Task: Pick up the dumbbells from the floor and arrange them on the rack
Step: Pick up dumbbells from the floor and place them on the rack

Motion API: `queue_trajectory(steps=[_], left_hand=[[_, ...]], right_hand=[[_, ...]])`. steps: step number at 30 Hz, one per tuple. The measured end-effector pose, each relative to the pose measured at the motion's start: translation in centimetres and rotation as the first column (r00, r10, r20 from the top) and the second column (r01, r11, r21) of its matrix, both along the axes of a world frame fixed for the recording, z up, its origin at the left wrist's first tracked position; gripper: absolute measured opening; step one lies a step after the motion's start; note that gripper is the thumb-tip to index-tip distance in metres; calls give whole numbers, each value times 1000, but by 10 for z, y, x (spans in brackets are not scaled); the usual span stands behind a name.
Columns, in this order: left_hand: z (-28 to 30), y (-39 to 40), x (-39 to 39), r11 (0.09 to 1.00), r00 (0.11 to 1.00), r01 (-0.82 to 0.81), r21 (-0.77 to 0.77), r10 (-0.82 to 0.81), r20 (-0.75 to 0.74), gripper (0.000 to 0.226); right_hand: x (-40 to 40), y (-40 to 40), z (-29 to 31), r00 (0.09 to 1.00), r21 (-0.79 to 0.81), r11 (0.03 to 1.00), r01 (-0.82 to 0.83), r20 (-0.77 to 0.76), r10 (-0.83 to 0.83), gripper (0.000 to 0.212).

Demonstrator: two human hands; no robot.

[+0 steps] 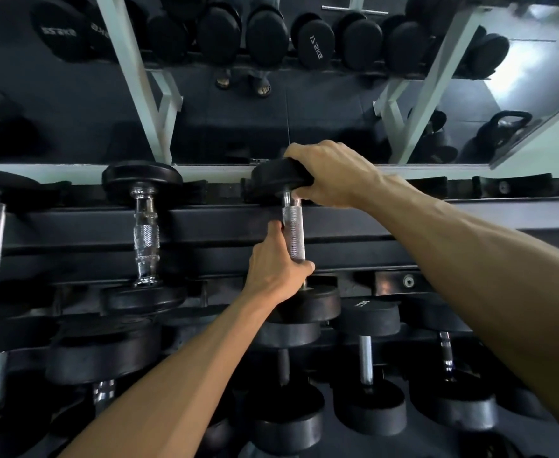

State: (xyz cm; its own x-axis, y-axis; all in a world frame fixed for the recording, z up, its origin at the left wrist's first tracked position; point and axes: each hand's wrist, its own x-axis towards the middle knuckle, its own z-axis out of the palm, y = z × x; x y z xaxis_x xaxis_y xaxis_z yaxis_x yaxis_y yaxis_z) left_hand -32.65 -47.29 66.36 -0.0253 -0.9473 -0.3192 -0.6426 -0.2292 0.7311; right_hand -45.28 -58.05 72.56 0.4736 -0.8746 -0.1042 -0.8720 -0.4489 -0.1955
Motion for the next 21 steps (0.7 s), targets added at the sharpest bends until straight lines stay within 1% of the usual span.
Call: queue_trajectory(steps=[7,9,12,15,19,21], left_hand=[[3,0,0,1000,999,17,-6,-17,27,55],[4,2,2,999,999,42,-6,-42,10,56],[8,7,6,999,998,48,-10,-48,-32,59],[13,13,14,994,998,61,-93,-63,-11,64],[22,32,23,950,976,201,-238,-173,130,55],[25,45,27,906,955,280,-317,-229,188,49]], right_hand=[[1,1,4,999,39,999,20,-30,-19,43],[3,2,7,998,40,999,28,-61,-26,45],[-1,8,12,994,-4,997,71,-87,-71,49],[-8,23,16,990,-15,992,124,-67,-124,56],[-18,55,24,974,-8,974,225,-35,-225,68],[-22,75,29,960,-26,960,280,-20,-280,76]])
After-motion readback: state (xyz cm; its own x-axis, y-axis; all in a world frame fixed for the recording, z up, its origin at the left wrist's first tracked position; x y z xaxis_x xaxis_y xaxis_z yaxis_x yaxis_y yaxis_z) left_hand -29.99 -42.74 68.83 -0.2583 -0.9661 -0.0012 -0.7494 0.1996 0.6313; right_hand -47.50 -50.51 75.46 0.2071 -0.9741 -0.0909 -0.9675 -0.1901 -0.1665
